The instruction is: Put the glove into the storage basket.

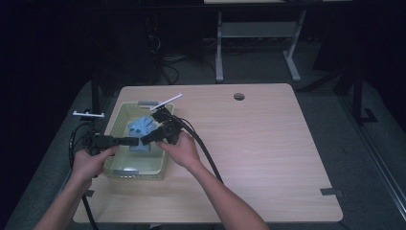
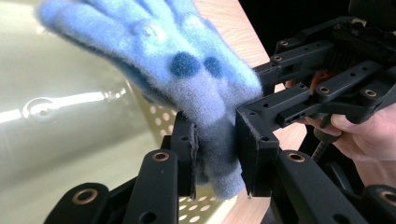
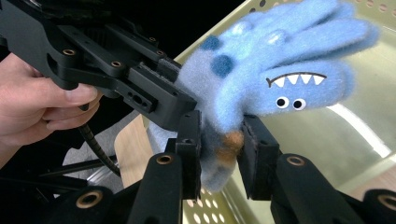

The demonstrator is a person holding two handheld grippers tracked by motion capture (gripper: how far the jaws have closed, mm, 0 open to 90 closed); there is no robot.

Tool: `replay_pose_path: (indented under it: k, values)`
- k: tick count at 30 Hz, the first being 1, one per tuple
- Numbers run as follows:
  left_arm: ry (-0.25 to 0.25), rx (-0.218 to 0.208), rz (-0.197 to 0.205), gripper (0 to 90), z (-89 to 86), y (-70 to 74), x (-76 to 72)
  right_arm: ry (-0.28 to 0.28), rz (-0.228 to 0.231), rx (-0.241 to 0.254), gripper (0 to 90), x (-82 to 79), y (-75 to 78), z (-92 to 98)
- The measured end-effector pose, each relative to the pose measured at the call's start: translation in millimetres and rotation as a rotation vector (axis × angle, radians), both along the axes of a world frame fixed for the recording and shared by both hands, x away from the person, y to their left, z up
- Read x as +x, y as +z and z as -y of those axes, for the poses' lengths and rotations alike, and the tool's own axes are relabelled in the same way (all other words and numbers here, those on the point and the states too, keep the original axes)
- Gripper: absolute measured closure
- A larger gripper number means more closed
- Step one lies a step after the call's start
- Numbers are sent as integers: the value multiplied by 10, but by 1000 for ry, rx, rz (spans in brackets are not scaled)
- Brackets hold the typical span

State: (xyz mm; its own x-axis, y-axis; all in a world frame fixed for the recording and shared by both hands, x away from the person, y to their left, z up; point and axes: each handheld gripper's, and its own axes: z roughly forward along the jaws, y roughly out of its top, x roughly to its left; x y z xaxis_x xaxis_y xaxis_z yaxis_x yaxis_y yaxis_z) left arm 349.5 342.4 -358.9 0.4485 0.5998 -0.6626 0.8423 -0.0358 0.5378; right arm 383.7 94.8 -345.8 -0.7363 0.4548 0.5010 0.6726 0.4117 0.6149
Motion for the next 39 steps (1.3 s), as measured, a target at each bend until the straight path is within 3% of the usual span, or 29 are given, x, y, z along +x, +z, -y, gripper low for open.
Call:
replay_pose_path:
  k: [8, 15, 23, 29, 30, 39]
  values:
    - [15, 69, -18, 712, -86, -53, 38, -3, -33, 17, 714, 74, -169, -139]
    - [27, 83, -32, 712, -117, -90, 48, -7, -52, 25, 713, 103, -252, -189]
    - [23, 137, -53, 713, -123, -176, 56, -6, -57, -23, 708, 97, -364, -281]
    - [19, 197, -82, 716, -102, -261, 83, -4, -74, -57, 705, 102, -460, -342]
    - [15, 224, -87, 716, -90, -288, 94, -3, -82, -70, 705, 111, -504, -362]
    - [27, 259, -121, 716, -66, -362, 122, 4, -90, -104, 706, 136, -569, -384]
